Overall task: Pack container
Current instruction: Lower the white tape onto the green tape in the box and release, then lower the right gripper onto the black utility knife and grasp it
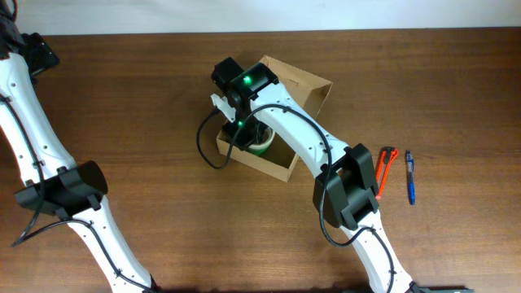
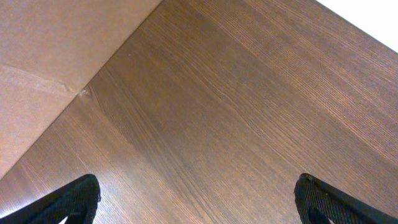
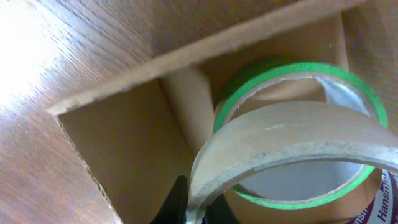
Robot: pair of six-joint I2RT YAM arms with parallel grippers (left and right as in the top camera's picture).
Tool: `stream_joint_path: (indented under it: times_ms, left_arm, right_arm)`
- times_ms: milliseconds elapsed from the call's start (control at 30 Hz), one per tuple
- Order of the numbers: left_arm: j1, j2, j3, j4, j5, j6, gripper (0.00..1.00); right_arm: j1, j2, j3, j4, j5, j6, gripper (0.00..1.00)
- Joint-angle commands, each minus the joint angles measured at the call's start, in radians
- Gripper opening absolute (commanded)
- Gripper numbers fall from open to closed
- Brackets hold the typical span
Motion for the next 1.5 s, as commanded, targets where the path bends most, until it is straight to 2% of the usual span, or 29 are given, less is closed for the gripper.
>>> stream_joint_path:
  times_ms: [0,267,400,700,867,1000,1233,1400,1467]
  left_arm:
    - [0.001,-0.019,-0.008,-0.002,0.004,0.004,1.0]
    - [0.001,-0.019,-0.008,-0.002,0.004,0.004,1.0]
    - [0.001,-0.019,-0.008,-0.002,0.004,0.004,1.0]
    - [0.001,-0.019,-0.008,-0.002,0.004,0.004,1.0]
    - [0.001,-0.019,-0.008,-0.002,0.004,0.004,1.0]
    - [0.001,-0.019,-0.008,-0.002,0.004,0.004,1.0]
    - [0.001,-0.019,-0.008,-0.002,0.004,0.004,1.0]
    - [0.001,-0.019,-0.008,-0.002,0.004,0.004,1.0]
    - [0.001,-0.019,-0.008,-0.002,0.004,0.004,1.0]
  right_arm:
    - [0.01,-0.011,-0.005,0.008,0.005,-0.004,0.05]
    - [0.009,0.003,-0.005,0.023,0.006,-0.004,0.05]
    - [0.01,0.008,-0.005,0.029,0.01,-0.004,0.14]
    - [0.002,0.007,-0.002,0.035,0.037,-0.011,0.17]
    - [-0.007,-0.003,0.07,-0.003,0.085,-0.01,0.23]
    - [-0.036,-0.051,0.182,-0.072,0.126,-0.003,0.25]
    - [-0.22,-0.247,0.208,-0.136,0.174,0.019,0.31]
    - [-0.45,-0.4,0.164,-0.128,0.186,0.042,0.32]
    - [-0.555,-0.47,0.091,-0.103,0.179,0.042,0.33]
